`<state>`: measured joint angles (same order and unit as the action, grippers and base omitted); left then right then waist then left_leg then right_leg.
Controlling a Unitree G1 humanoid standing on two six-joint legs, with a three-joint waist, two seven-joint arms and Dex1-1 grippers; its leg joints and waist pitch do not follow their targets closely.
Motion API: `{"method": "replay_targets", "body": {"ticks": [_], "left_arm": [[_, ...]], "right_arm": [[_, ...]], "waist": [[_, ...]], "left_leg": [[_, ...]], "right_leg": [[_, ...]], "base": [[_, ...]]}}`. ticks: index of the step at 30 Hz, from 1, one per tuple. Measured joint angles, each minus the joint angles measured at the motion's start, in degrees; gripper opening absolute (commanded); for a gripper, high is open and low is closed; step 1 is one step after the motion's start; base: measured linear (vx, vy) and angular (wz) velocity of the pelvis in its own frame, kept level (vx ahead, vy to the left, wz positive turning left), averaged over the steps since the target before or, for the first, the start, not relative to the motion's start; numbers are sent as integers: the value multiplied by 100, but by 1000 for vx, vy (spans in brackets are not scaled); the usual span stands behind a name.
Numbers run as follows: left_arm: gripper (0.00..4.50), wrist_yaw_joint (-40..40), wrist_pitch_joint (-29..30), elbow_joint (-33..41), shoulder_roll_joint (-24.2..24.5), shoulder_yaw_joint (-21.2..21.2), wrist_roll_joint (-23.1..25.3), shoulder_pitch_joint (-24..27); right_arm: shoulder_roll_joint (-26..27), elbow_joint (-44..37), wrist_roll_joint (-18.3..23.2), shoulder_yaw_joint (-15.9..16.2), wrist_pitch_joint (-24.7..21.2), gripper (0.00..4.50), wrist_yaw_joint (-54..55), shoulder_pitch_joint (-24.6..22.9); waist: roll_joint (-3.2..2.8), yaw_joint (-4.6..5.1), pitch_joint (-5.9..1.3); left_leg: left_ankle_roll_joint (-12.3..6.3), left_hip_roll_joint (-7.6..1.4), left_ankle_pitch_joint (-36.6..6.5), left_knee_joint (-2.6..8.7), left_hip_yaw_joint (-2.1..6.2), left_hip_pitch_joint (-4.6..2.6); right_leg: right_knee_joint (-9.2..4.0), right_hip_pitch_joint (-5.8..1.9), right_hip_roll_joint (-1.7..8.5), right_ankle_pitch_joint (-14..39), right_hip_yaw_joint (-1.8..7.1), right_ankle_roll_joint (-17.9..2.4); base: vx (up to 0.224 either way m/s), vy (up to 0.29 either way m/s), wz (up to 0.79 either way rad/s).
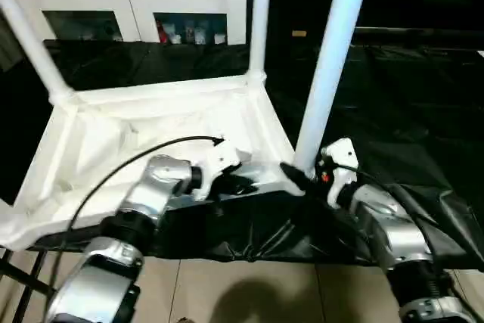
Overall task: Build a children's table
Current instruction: Rotate leg to tighten
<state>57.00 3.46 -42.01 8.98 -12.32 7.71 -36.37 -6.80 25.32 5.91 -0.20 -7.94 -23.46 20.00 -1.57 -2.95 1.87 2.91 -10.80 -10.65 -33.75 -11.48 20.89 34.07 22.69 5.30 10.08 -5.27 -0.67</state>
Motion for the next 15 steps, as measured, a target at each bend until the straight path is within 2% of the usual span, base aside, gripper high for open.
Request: {"method": "replay_targets", "body": {"ticks": [2, 4, 7, 10, 15], "left_arm": [[0, -108, 32, 26, -62, -26, 17, 2], [0, -128, 78, 114, -67, -25, 18, 44], [0, -68, 90, 194, -66, -39, 18, 61], [0, 96, 43, 208, -10, -20, -19, 61], [0, 682, -106, 206, 217, 4, -299, 107]], "right_arm": [[38, -30, -10, -13, -19, 258, 208, 6], [145, -109, -96, -34, -6, 328, 389, -33], [122, -231, -190, -9, -19, 337, 317, -94], [-191, -282, -191, 133, -22, 375, -173, -105], [-755, -337, -181, 517, 209, 375, -1222, -98]], "waist": [[-9, -4, -5], [-18, -1, -10], [-19, -13, -6], [-20, -11, -3], [-16, -44, 2]], "left_leg": [[0, 2, 0, 0, 0, 1], [0, 2, 0, 2, 0, 6], [-1, 2, 0, 3, 0, 18], [-3, 3, -1, 4, -1, 21], [-3, -4, 0, 22, 0, 26]], "right_leg": [[-3, -1, 1, 2, 2, 4], [-4, 3, 1, 5, 3, 9], [-6, 13, 1, 8, 2, 13], [-8, 13, 1, 5, 4, 8], [-3, 26, -3, 10, -7, 7]], "base": [[0, 0, 0], [0, 0, 0], [0, 0, 0], [0, 0, 0], [0, 0, 0]]}}
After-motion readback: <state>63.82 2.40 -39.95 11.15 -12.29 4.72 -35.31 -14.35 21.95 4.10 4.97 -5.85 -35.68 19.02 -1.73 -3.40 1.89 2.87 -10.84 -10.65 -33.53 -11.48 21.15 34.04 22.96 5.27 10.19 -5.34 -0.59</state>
